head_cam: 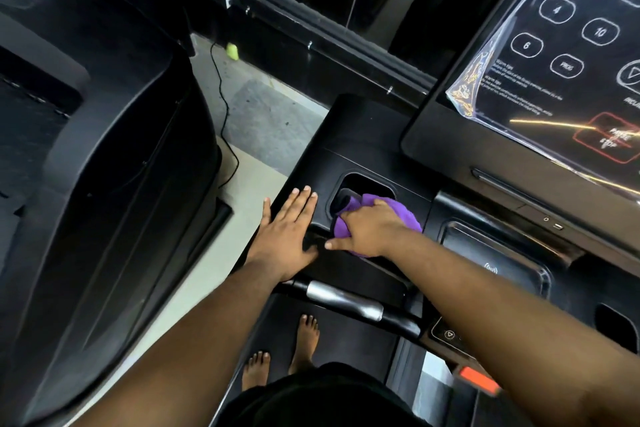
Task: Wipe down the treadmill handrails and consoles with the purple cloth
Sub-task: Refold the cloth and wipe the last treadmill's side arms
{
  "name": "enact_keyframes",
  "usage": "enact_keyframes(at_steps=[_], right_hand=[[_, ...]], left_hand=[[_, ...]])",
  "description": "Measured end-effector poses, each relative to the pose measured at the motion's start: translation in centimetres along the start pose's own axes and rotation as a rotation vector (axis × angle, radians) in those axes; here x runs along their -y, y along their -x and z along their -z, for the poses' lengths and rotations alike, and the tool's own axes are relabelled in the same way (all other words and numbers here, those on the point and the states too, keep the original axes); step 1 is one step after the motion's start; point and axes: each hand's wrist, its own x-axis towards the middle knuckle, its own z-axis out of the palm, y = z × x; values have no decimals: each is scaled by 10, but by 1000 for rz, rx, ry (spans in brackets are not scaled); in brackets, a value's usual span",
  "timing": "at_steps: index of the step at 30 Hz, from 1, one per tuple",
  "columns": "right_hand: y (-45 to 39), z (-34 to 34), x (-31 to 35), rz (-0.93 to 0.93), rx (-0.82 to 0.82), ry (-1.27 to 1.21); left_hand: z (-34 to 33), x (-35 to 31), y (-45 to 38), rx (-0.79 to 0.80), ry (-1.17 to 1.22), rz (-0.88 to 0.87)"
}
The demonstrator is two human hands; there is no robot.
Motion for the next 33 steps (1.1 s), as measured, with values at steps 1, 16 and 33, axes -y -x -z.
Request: enact_keyframes(at_steps=[1,16,33], right_hand=[[3,-5,1,-5,-90,-119],[45,-43,-47,-379,-418,119],[-20,-13,-51,-106,-370,-322]], left_hand=[[1,0,0,4,1,-3],[2,-1,1,7,34,-8],[1,-3,3,-22,23,36]])
